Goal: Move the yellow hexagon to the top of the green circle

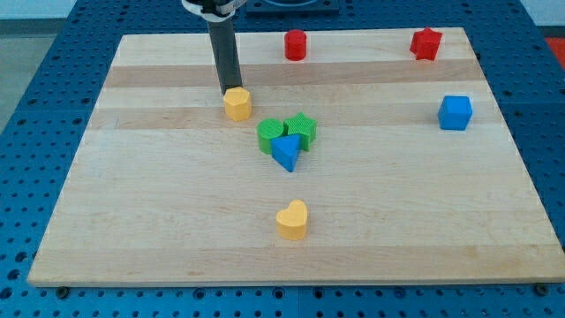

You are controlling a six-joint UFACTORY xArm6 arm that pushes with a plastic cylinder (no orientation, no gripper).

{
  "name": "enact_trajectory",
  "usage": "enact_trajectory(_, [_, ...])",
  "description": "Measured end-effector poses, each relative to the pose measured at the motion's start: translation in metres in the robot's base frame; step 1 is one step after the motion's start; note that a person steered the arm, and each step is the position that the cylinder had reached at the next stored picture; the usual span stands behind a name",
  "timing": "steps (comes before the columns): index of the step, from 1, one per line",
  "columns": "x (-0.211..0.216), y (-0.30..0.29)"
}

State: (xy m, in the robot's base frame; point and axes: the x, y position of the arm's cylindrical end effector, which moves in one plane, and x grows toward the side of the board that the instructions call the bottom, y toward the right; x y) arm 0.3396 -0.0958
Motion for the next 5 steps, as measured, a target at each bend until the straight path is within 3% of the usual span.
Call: enact_trajectory(5, [0.049, -0.045])
